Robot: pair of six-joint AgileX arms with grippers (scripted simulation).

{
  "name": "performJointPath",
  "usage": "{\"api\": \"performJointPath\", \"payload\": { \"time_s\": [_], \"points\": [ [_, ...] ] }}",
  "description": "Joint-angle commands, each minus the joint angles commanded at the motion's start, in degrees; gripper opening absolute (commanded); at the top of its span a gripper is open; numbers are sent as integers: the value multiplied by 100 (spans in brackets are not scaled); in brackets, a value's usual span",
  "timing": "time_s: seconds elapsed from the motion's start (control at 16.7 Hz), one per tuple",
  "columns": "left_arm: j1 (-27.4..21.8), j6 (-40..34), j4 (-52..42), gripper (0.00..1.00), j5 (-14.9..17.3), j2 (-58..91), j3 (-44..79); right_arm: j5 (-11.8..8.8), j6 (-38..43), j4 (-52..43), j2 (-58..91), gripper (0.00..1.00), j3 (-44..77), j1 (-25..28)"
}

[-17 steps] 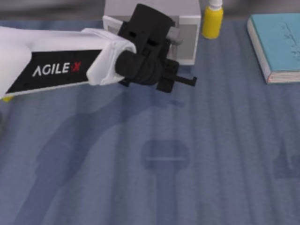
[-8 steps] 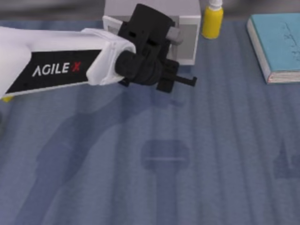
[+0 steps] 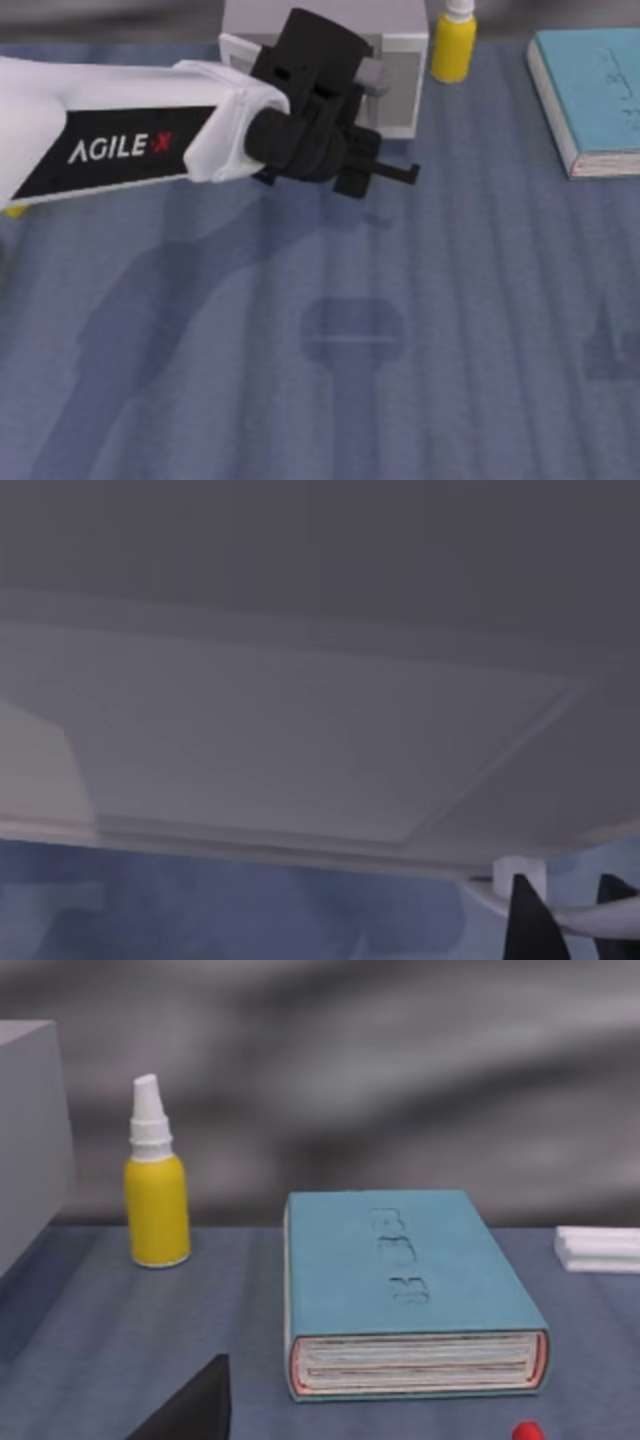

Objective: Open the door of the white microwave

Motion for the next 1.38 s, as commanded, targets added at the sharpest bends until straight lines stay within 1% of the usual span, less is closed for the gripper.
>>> {"api": "performJointPath", "payload": {
  "time_s": [0.3, 1.38],
  "points": [
    [130, 303, 109, 0, 189, -176, -238, 0, 0, 0, 0, 100, 0, 0],
    [137, 315, 108, 0, 197, -179, -254, 0, 0, 0, 0, 100, 0, 0]
  ]
}}
